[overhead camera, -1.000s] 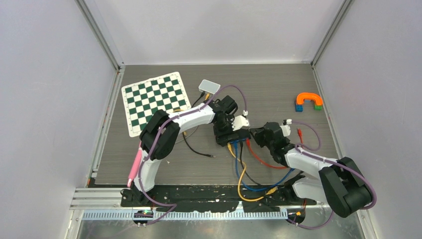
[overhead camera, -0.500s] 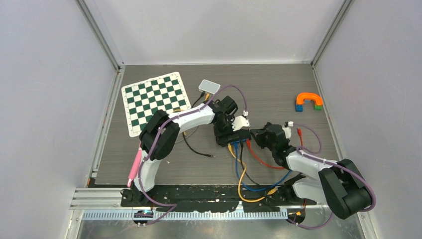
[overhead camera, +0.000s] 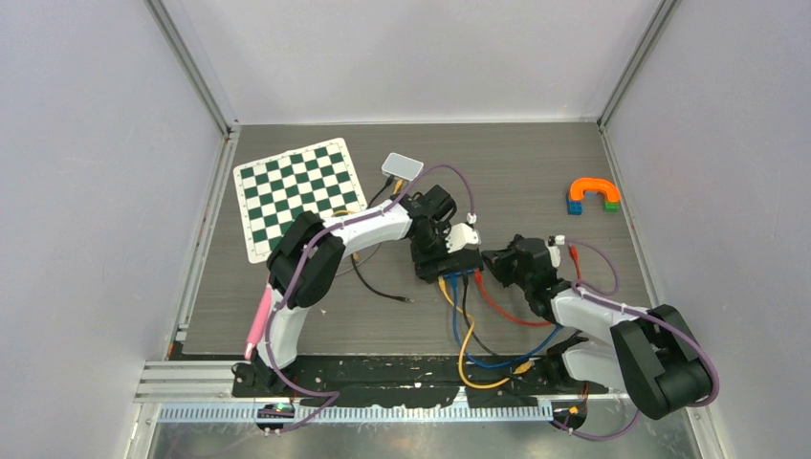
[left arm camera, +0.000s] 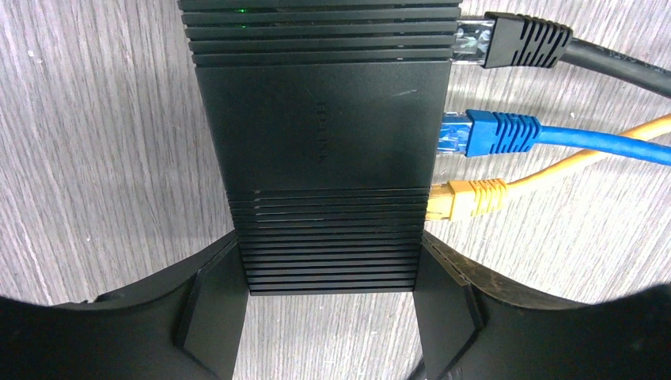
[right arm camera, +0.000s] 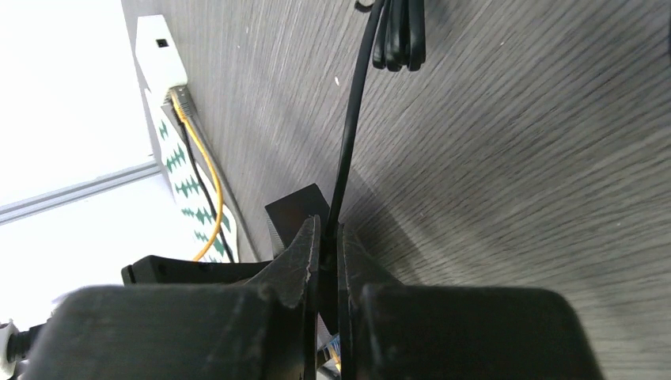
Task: Pull the plug from the switch port
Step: Pull the power from the switch port.
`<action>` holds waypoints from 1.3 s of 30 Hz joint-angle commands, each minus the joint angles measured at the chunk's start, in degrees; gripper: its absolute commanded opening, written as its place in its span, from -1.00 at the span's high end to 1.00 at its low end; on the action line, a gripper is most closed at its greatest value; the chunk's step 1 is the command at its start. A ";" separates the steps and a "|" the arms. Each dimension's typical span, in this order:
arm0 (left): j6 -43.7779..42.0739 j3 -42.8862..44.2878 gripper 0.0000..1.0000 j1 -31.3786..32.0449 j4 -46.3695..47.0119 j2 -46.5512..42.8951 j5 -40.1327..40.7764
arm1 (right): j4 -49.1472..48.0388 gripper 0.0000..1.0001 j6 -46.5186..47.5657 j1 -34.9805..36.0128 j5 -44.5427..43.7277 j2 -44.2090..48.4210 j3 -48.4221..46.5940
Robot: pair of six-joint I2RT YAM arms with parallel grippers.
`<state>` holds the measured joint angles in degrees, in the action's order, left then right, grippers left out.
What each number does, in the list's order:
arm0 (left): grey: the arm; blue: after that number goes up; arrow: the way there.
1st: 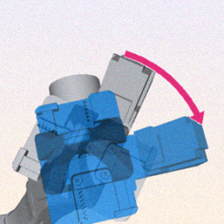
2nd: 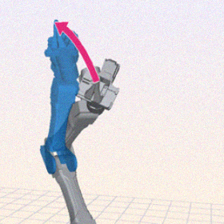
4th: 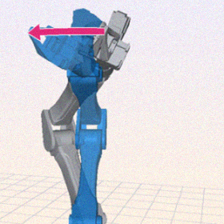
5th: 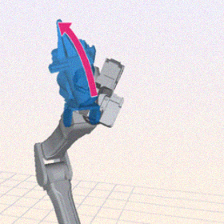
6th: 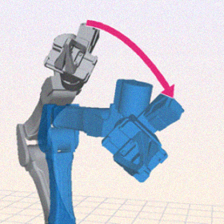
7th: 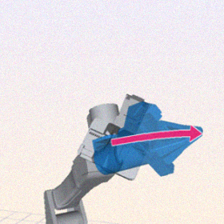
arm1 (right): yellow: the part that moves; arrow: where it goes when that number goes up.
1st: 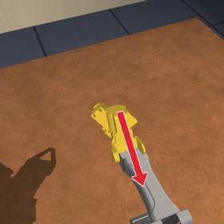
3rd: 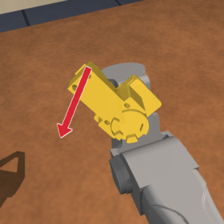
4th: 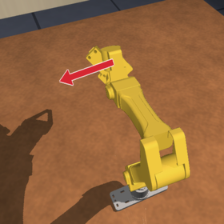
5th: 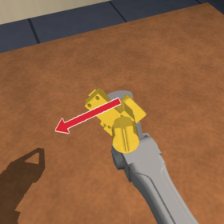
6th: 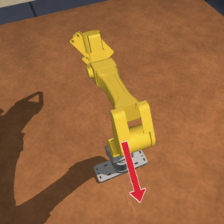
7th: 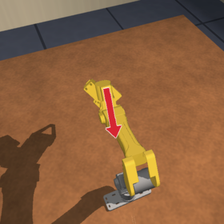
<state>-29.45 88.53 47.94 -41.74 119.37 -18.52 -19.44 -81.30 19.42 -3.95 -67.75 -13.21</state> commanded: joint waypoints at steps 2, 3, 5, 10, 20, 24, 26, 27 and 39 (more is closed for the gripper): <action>-0.58 -4.90 -0.13 0.40 -5.83 0.37 -2.06 | -20.32 0.90 -3.57 -3.89 1.03 -2.88 6.94; -0.46 -5.19 -0.12 0.40 -5.38 0.10 -2.04 | -20.84 0.90 -4.03 -3.97 0.18 -2.81 7.31; -0.35 -5.26 -0.12 0.40 -5.50 -0.01 -1.99 | -17.74 0.89 -2.97 -4.25 -0.28 -1.98 7.06; -0.41 -5.10 -0.11 0.40 -5.72 -0.02 -2.05 | 7.21 0.90 6.23 -5.27 -2.82 1.48 -2.44; -0.86 -0.03 -0.09 0.40 -10.34 0.57 -4.51 | -5.49 0.90 -0.03 -8.23 1.25 -2.16 4.03; -0.78 -1.03 -0.06 0.41 -10.21 0.39 -4.54 | -7.86 0.90 0.84 -8.56 -0.70 1.05 5.30; -0.61 -2.24 -0.05 0.40 -9.69 -0.17 -4.39 | -14.50 0.90 1.39 -9.64 2.05 1.40 6.65; -0.56 -2.53 -0.05 0.40 -9.57 -0.31 -4.31 | -16.12 0.90 1.66 -9.87 5.45 1.04 6.41; -0.21 -3.91 -0.01 0.40 -8.73 -0.59 -4.40 | 10.14 0.90 10.34 -11.64 -1.71 7.52 -3.02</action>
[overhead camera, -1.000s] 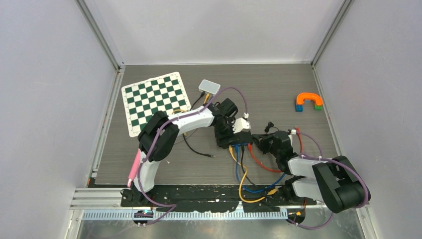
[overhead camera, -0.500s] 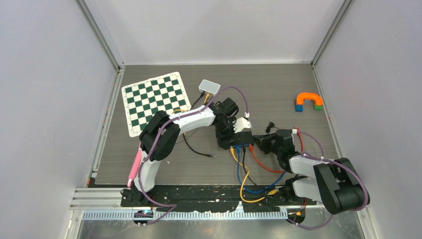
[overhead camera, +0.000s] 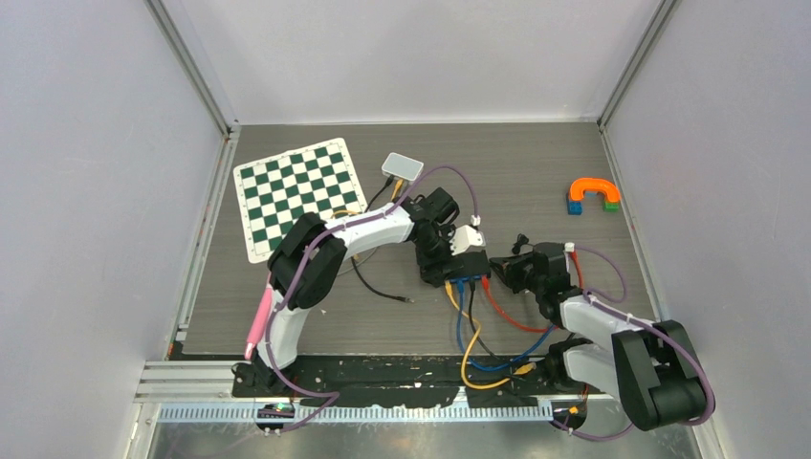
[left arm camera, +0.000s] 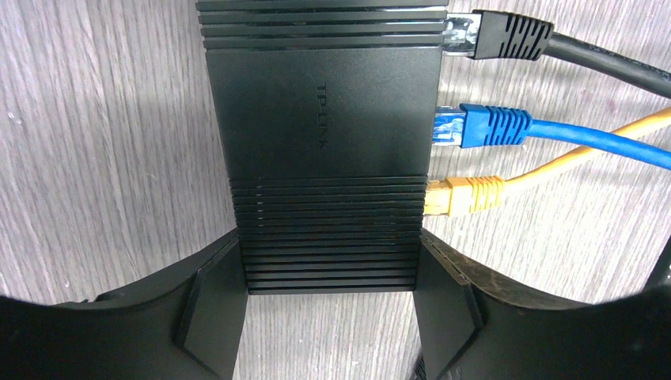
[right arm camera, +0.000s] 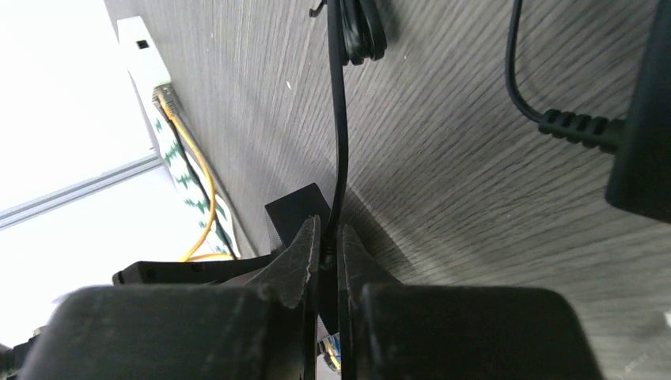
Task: Pull the plug from the switch port
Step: Pull the power from the switch port, then place the power at the center of the board.
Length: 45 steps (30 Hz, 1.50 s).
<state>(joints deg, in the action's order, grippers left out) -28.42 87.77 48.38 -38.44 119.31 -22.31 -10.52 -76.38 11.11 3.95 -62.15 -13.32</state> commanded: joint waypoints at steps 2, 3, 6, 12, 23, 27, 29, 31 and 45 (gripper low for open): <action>-1.28 -3.20 0.03 -0.04 -12.03 -0.33 -0.67 | -3.66 0.90 3.48 -3.76 -6.73 1.32 -1.10; -1.17 -3.19 0.04 -0.04 -12.06 -0.26 -0.60 | -6.45 0.90 2.84 -3.83 -5.39 0.89 1.13; -1.00 -3.75 0.05 -0.04 -11.77 -0.37 -0.96 | -15.43 0.90 0.79 -3.93 -1.37 -0.71 3.21; -0.69 -4.33 0.06 -0.04 -11.38 -0.96 -1.14 | -6.35 0.90 0.21 -4.00 -8.22 3.72 2.36; -0.82 -3.28 -0.10 0.12 -11.77 0.43 -0.41 | -14.10 0.90 2.68 -6.46 0.21 3.83 2.75; -0.29 -2.68 -0.34 0.40 -11.33 -0.40 0.80 | -0.26 0.90 10.33 -6.48 -6.30 7.28 -2.39; 0.17 -2.13 -0.49 0.48 -10.93 -1.06 0.29 | 4.91 0.90 14.52 -6.76 -9.41 9.33 -4.90; 0.50 -1.78 -0.96 0.47 -10.47 -1.60 -0.89 | 7.99 0.89 18.83 -7.42 -11.15 10.37 -7.12; 3.70 -6.19 -0.99 0.40 -4.16 -6.78 -0.16 | 17.80 0.60 46.16 -8.98 5.97 -8.44 -22.96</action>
<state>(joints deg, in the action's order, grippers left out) -27.35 84.01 48.64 -42.85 115.81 -22.04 5.56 -38.70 2.44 1.63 -66.02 -31.33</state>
